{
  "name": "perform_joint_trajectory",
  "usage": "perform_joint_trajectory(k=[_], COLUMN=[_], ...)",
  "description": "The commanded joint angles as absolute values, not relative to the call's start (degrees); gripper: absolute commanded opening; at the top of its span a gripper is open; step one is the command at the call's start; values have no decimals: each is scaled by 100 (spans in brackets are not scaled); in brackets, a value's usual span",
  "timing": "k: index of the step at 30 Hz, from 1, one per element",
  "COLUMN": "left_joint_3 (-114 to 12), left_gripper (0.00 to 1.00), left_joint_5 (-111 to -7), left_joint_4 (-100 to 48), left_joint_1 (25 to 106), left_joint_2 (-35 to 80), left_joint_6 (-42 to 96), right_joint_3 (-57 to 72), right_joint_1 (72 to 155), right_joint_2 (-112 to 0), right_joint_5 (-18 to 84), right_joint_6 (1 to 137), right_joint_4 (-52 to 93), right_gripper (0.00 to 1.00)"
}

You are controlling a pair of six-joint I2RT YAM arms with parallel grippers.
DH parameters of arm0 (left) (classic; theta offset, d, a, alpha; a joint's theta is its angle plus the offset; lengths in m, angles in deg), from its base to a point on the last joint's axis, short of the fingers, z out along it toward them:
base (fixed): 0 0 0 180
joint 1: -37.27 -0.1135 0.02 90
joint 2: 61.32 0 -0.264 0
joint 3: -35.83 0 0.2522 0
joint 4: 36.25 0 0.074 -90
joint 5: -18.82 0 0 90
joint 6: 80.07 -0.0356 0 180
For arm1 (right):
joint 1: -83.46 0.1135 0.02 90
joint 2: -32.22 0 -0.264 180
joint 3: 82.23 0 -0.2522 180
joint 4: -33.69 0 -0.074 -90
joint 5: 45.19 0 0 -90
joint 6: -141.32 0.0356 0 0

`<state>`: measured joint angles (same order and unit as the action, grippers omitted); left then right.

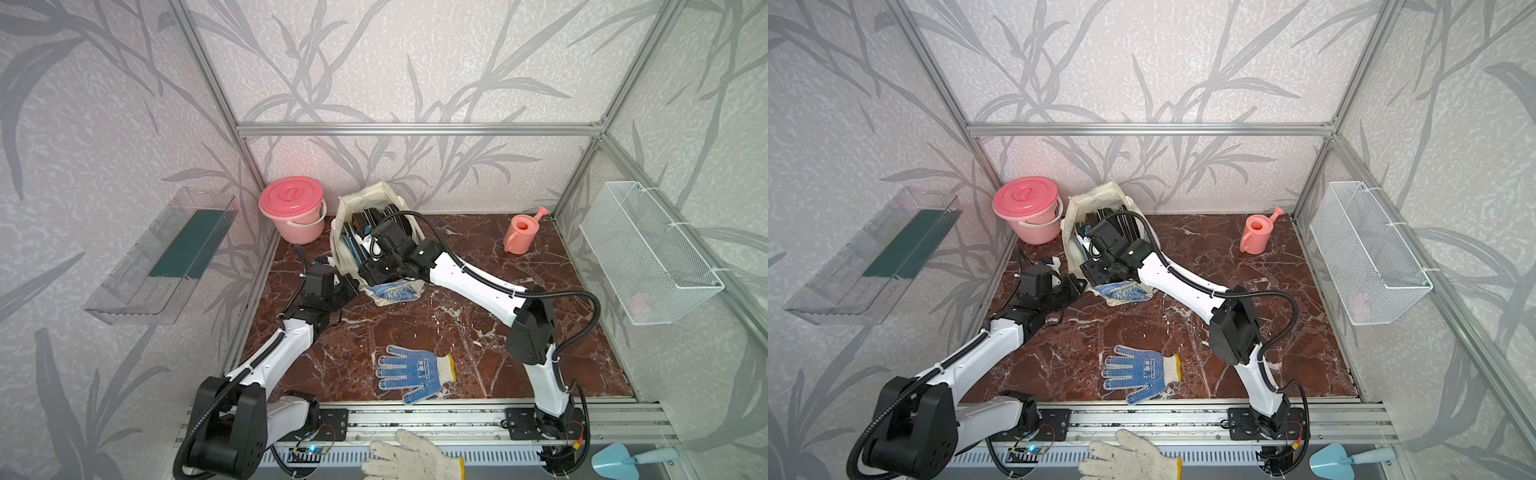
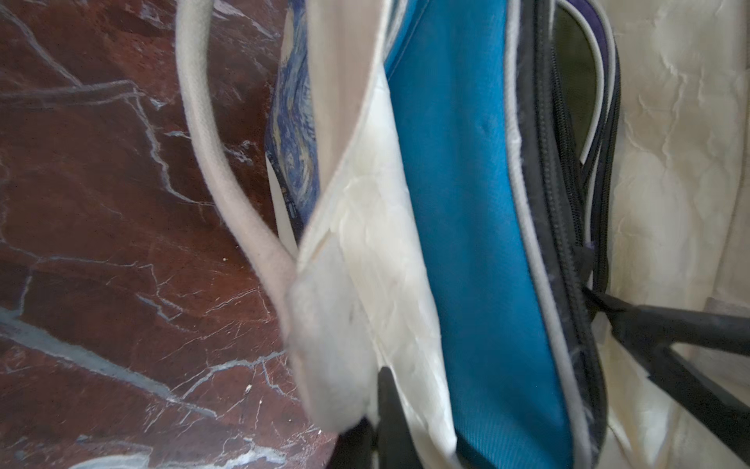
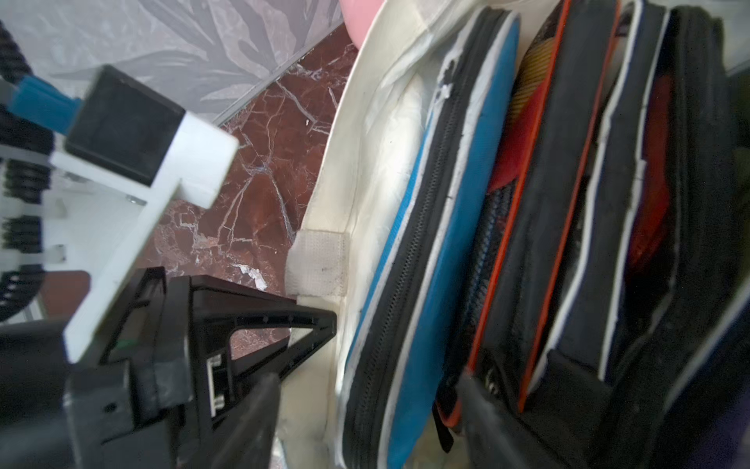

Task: Remove the ping pong set from the canvas bag
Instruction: Pick up the ping pong set from the canvas bag.

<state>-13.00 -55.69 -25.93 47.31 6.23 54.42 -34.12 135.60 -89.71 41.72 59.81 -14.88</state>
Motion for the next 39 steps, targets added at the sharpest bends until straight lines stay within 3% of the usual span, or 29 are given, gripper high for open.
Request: perform_joint_trajectory(k=[1,6,17,36,37,39], left_joint_3=[-1212,-1205,-1177,-1177,-1177,-1192], left_gripper=[0,0,0,0,0,0], left_joint_5=[-5641,-5631,-5620,-5592,-5588,-5587], left_joint_4=[-2810,-2806,-2797,-2775,-2780,-2776], left_joint_1=[4694,4694,4696,4694,4698,4694], left_joint_2=[548,495,341,254,246,264], left_joint_6=[5328,5304,5287,5265,5270,5282], right_joint_3=[-3764,-4078,-4832,-5577,-5619,-5703], right_joint_1=[13601,13599,13589,13443,13444,13435], right_joint_2=[-9100,-9413,-10076,-10722,-10758,-10827], right_joint_5=[4087,4062,4130,4961,4978,4956], right_joint_6=[6008,6023,6018,5854,5848,5850], right_joint_4=[-1575,-1681,-2004,-2566,-2599,-2655], right_gripper=[61,51,40,40,38,20])
